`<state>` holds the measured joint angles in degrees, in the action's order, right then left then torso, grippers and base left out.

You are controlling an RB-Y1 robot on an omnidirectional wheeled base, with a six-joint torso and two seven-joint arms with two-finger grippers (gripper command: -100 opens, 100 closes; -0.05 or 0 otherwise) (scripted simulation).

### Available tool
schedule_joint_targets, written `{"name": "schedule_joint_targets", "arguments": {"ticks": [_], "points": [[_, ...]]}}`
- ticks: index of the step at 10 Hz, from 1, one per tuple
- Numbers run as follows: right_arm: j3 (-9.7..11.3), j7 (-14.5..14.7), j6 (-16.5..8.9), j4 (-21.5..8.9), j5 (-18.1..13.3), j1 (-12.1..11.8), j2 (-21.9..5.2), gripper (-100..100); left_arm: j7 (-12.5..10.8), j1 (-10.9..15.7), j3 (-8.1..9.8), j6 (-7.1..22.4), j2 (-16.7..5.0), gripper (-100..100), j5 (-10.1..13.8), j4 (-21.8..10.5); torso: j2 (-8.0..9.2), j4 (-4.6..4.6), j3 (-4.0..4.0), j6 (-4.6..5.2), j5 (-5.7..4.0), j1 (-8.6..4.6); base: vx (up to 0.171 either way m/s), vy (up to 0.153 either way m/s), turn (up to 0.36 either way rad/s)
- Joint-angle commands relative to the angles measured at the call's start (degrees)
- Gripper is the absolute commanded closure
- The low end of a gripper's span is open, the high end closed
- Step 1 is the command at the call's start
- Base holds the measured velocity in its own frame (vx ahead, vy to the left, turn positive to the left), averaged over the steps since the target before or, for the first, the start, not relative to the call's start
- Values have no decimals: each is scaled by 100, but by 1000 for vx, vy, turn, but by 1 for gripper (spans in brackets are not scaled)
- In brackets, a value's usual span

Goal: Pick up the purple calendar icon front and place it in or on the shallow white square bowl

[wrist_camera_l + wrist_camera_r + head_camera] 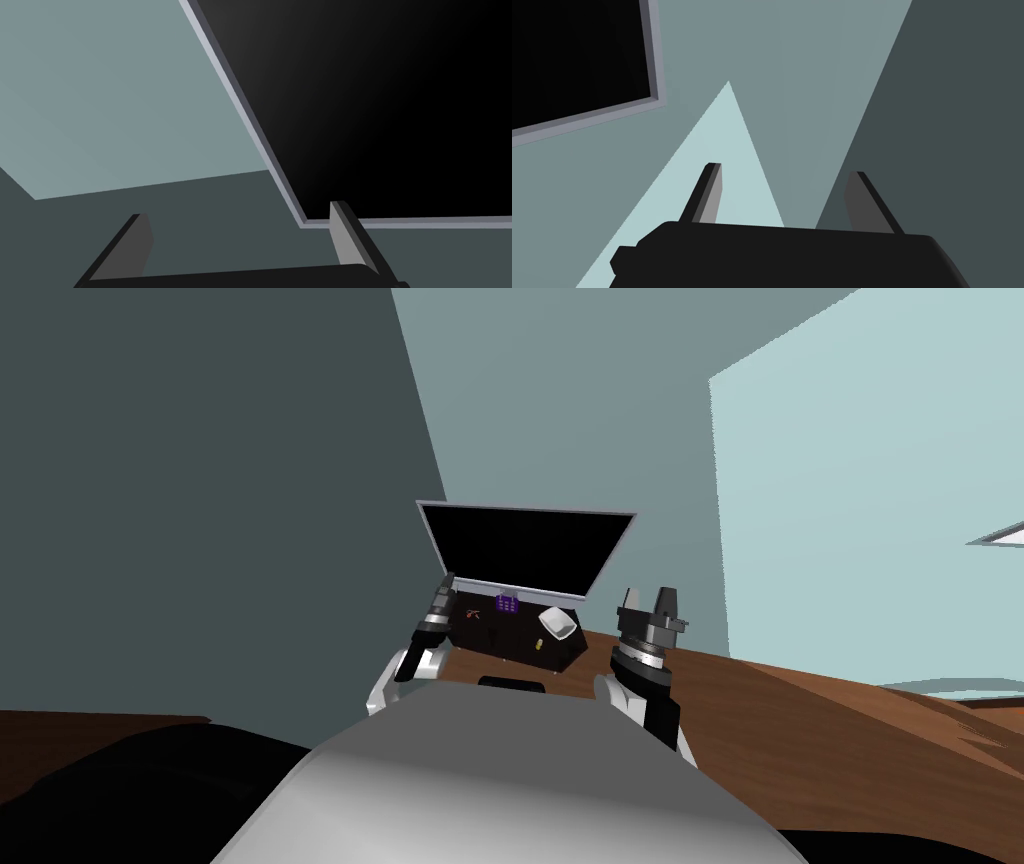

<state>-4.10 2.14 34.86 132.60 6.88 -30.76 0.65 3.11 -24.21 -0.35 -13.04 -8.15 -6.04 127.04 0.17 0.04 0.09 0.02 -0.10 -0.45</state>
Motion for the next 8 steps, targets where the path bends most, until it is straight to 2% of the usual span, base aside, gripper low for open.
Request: {"name": "schedule_joint_targets", "arguments": {"ticks": [1,2,5,6,8], "points": [[0,0,0,0,0,0,0,0,25,54,86,277,-105,-100,-16,-102,0,0,0,0,0,0,-41,-132,-121],[0,0,0,0,0,0,0,0,25,54,86,277,-105,-100,-16,-102,0,0,0,-1,-1,-4,-19,-91,-22],[0,0,0,0,0,0,0,0,97,225,237,774,-183,-100,-80,-389,-8,-2,-4,-1,2,11,-20,-97,-97],[0,0,0,0,0,0,0,0,97,225,237,796,-183,-100,-80,-389,-6,-1,-4,-1,0,0,-27,-96,-29],[0,0,0,0,0,0,0,0,141,363,357,1117,-198,-100,-132,-614,-2,0,-1,-1,2,12,-31,-99,-100]]}}
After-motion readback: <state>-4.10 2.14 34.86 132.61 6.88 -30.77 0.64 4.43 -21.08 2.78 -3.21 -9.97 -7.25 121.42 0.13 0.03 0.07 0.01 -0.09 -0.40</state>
